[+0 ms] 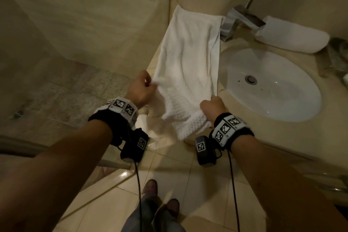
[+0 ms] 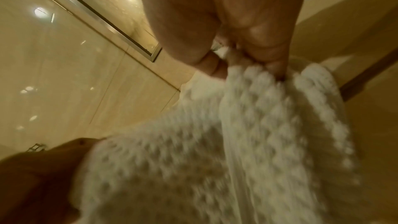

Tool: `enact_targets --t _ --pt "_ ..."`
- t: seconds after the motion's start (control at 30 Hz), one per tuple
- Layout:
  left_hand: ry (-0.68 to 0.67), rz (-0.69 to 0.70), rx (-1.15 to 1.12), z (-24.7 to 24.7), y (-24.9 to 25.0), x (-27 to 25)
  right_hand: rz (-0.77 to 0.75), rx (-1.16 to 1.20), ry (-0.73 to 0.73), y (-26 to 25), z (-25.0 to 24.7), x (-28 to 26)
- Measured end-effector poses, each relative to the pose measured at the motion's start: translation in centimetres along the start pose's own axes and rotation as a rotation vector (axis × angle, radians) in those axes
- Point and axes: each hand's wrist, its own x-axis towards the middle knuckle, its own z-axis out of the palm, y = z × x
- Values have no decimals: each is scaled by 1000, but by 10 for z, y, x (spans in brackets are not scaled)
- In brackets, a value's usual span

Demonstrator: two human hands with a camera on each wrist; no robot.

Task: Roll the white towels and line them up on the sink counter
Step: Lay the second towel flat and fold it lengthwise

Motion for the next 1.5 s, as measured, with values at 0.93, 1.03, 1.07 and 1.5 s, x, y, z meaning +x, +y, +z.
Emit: enact_targets --t 0.93,1.03,1.07,1.5 --pt "161 -144 -57 -14 -31 -7 -35 325 197 25 -20 -21" --pt "90 -248 135 -16 -51 -5 135 774 -11 27 -12 -21" --pt "68 -265 209 -14 -56 -7 170 716 -45 30 -8 -18" --pt "53 -222 291 -4 -35 -5 34 138 -15 30 6 -12"
